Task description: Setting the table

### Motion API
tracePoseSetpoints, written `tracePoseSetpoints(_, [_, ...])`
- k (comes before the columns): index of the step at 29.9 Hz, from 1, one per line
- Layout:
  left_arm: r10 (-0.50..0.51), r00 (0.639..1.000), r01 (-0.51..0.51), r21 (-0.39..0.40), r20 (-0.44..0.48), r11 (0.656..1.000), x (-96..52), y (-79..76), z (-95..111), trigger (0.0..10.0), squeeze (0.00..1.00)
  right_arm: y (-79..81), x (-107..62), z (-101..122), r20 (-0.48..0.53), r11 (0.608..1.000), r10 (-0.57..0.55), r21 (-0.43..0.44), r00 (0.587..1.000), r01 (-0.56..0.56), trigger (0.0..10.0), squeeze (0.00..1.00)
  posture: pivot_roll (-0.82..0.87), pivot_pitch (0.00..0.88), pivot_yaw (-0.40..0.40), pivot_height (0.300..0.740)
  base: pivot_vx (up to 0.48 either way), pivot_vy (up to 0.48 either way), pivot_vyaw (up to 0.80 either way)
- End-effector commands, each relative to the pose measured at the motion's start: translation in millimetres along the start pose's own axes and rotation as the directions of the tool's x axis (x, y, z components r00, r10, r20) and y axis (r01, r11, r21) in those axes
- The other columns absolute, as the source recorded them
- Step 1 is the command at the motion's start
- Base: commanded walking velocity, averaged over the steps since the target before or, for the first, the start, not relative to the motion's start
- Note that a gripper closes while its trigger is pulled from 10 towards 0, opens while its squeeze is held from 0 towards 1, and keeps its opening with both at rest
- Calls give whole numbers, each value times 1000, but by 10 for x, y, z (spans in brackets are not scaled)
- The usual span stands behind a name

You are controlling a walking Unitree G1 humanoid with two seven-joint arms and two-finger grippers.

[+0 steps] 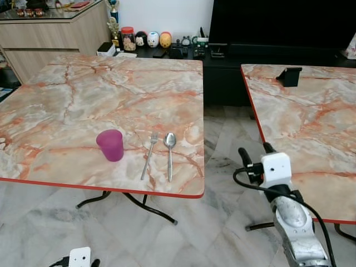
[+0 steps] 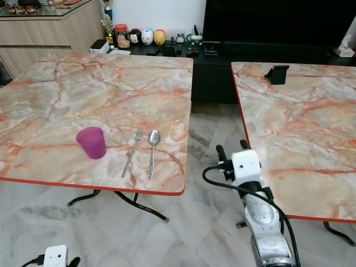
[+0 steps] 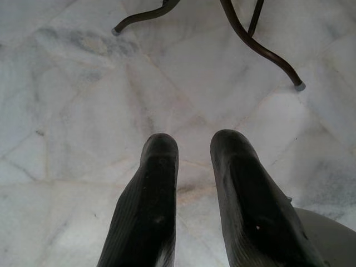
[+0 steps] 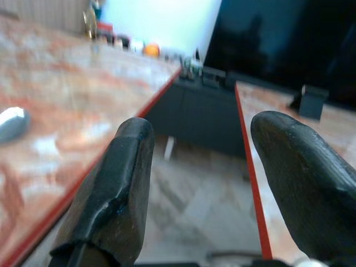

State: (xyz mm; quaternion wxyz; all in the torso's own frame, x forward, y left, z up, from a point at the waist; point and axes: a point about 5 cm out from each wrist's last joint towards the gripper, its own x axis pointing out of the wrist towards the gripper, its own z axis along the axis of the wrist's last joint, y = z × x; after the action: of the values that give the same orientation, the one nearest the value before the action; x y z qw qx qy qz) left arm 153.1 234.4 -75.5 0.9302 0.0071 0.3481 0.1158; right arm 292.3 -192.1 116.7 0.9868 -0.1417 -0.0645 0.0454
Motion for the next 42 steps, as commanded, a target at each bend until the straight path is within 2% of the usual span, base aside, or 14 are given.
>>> tracePoseSetpoints(1, [14,1000,-14,3,16,1000,3,31,25,10000,0,22,35,46,29,1000,11,16,1000,-11,10000,0,24,0,6,740,0,0,0])
tracePoseSetpoints(4, [36,999,-36,19,23,999,10,67,49,10000,0,59,43,57,32,1000,19,20,999,-20,10000,0,29,0,3,740,0,0,0])
tracePoseSetpoints(7, [36,999,-38,74,26,997,9,107,58,10000,0,97,32,49,31,999,29,28,999,-30,10000,0,30,0,2,740,0,0,0])
tracePoseSetpoints(13, [65,998,-65,43,10,997,-8,186,27,10000,0,105,41,58,43,999,30,41,999,-32,10000,0,27,0,6,740,0,0,0])
tracePoseSetpoints(42, [63,998,-63,34,10,997,6,135,38,10000,0,163,91,114,63,996,29,77,998,-34,10000,0,35,0,7,740,0,17,0])
